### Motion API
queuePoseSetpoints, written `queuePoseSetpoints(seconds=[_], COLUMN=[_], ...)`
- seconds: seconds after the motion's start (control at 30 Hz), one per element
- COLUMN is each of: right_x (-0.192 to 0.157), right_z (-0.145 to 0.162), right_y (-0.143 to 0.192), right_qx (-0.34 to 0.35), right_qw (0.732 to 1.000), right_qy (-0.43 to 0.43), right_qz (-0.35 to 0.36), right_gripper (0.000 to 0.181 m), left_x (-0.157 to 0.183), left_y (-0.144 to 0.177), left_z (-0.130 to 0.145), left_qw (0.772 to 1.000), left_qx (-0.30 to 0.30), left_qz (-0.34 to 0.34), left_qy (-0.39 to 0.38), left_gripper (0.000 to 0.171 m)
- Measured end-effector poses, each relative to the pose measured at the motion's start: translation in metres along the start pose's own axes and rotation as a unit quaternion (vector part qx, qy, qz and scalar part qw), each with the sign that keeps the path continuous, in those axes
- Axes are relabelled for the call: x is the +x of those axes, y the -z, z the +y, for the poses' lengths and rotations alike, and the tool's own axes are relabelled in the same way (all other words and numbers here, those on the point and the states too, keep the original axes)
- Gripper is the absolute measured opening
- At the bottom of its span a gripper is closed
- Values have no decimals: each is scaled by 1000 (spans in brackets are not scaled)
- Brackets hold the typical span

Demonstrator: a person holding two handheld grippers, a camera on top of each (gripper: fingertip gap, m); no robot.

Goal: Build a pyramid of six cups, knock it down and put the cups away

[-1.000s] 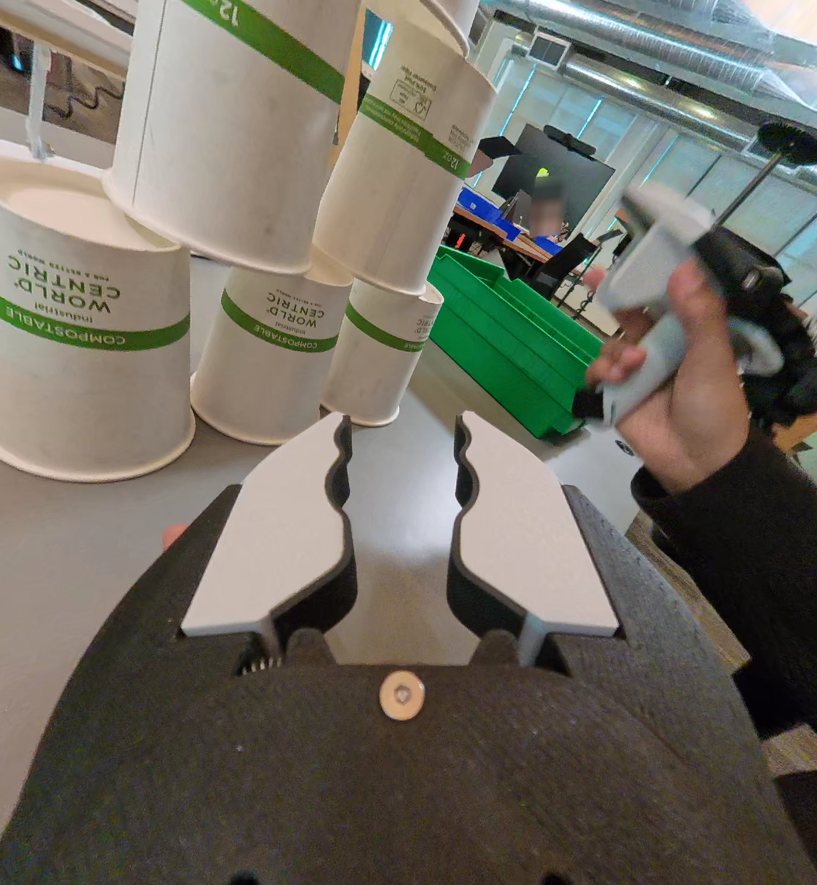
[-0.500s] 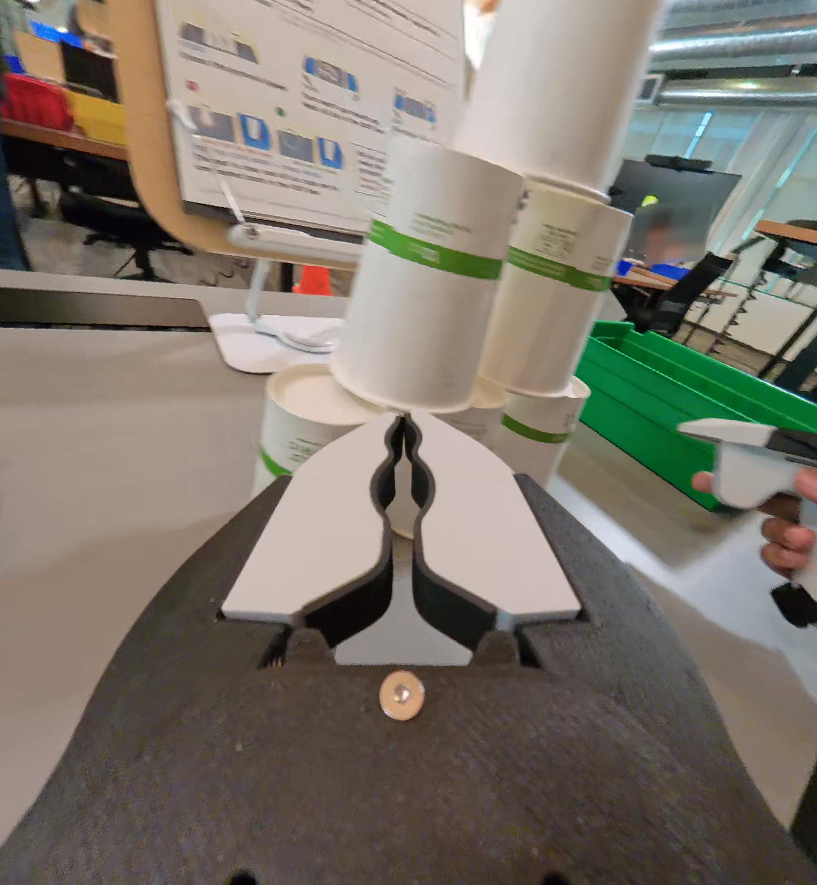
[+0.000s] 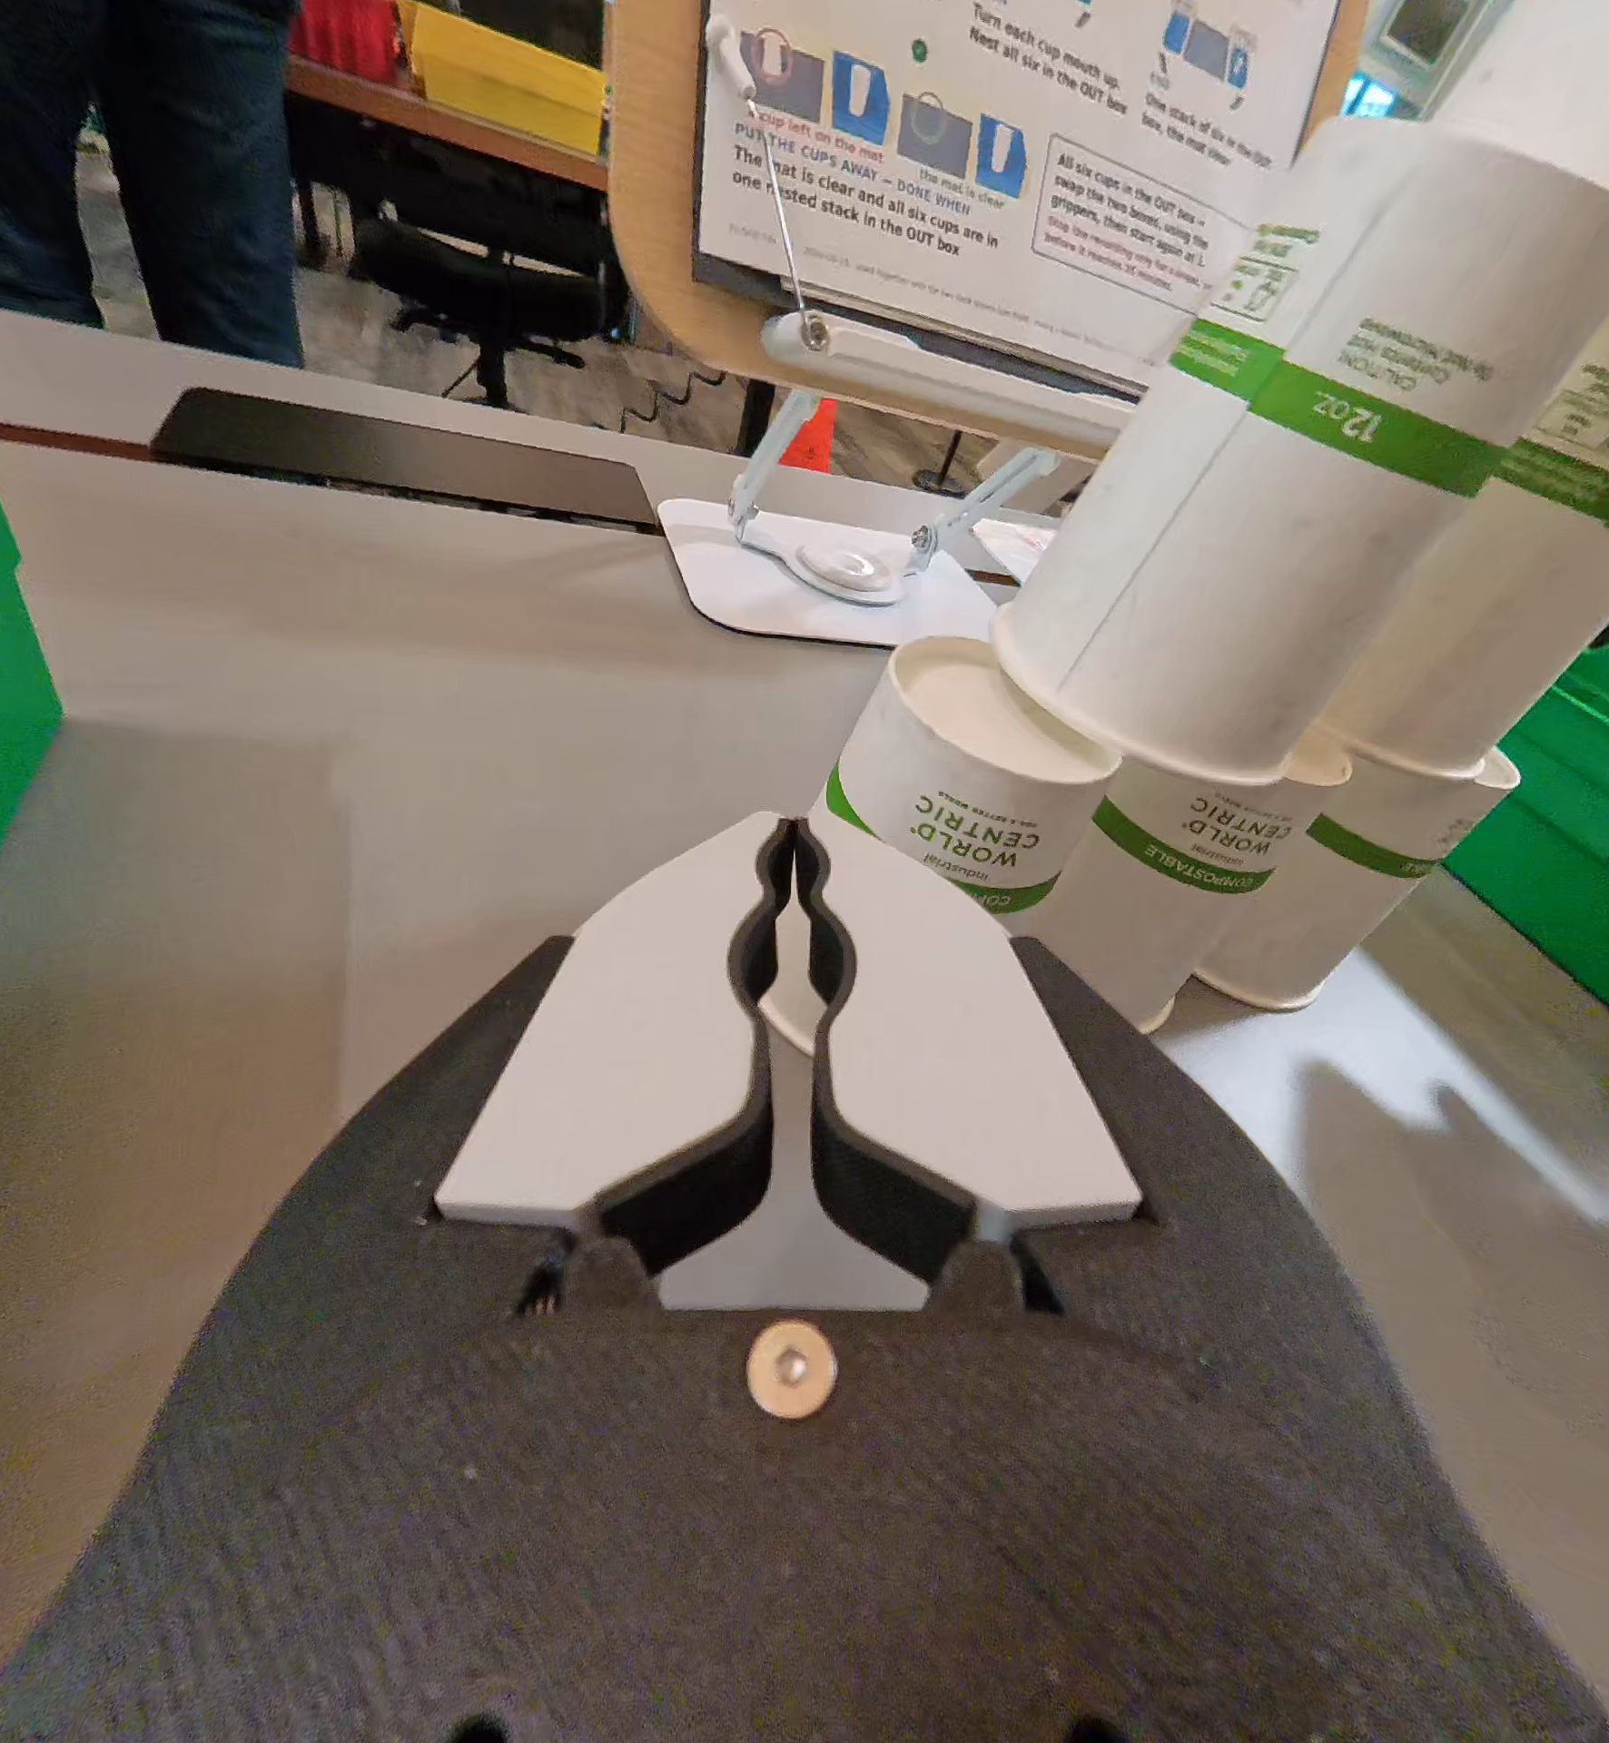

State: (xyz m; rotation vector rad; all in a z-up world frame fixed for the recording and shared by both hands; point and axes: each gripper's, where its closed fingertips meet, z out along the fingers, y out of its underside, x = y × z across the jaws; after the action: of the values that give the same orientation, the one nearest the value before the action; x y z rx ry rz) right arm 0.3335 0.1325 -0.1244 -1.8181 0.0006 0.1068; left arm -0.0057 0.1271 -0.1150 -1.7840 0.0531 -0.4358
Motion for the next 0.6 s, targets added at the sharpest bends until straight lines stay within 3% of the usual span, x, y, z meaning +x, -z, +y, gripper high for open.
queuePoseSetpoints(seconds=[0.13, 0.33, 0.6], right_x=[0, -16, -18], right_z=[-11, -25, -29], right_y=[-3, -4, -13], right_qx=[27, 66, 59], right_qw=[997, 989, 992], right_qy=[49, 120, 100], right_qz=[47, 56, 55], right_gripper=[0, 0, 0], left_x=[8, 12, 1], left_y=[8, 22, 39], left_z=[-3, -2, 2], left_qw=[1000, 999, 999], left_qx=[12, 16, 13], left_qz=[10, 13, -5], left_qy=[-23, -41, -35], left_gripper=[1, 1, 1])
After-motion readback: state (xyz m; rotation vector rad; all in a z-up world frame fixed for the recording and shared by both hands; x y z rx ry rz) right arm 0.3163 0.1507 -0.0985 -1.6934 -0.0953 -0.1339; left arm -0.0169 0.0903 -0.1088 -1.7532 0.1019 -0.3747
